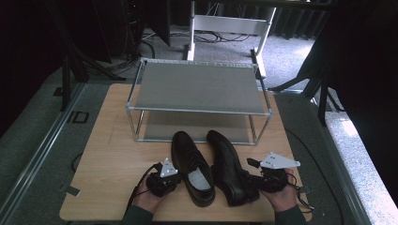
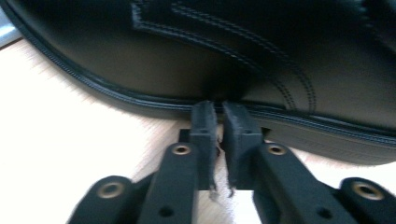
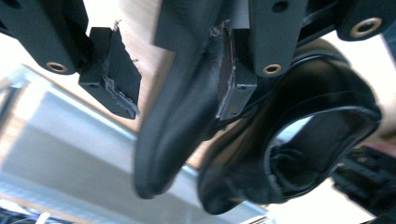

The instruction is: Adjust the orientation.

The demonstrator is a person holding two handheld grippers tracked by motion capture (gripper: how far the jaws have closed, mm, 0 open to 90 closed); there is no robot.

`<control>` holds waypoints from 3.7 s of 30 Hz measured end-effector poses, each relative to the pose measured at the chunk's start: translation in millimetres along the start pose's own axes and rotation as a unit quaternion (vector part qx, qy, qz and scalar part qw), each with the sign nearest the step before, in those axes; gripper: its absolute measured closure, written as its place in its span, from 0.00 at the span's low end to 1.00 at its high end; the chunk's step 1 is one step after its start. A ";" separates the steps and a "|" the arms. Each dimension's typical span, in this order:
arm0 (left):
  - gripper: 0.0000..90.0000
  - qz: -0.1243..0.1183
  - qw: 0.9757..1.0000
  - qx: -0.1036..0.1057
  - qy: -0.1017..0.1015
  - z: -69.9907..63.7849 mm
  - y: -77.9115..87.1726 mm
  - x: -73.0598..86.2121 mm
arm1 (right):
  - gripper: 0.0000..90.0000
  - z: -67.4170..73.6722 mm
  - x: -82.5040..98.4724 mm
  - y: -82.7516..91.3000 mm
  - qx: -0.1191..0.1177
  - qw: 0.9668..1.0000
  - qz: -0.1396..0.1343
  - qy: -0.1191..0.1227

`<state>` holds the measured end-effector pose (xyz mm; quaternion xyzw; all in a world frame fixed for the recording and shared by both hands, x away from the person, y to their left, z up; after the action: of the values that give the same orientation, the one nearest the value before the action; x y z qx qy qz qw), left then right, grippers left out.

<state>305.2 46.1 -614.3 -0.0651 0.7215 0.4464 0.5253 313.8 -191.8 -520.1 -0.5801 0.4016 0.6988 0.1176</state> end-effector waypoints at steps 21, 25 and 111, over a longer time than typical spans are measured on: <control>0.65 -0.005 1.000 -0.024 0.018 10.0 5.1 5.0 | 1.00 3.0 17.4 -10.5 -0.002 0.998 0.049 0.027; 0.64 -0.004 1.000 -0.024 0.018 10.1 5.0 5.1 | 1.00 1.5 17.4 -10.0 -0.001 0.998 0.049 0.026; 0.81 -0.002 1.000 0.026 0.012 -15.9 -41.1 -23.2 | 0.91 -71.7 30.2 -8.2 0.066 0.994 0.076 -0.053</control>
<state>327.4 1.7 -618.3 -0.0583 0.7391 0.4252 0.5192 361.3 -245.6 -551.3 -0.5013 0.4826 0.7076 0.1231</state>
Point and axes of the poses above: each handheld gripper's, and its own axes: y roughly backward along the jaws, x roughly out of its underside, z roughly to its left, the point moved 10 cm from there along -y, roughly forward along the jaws, and after that the axes turned 10 degrees about -z, right-handed, at the moved point
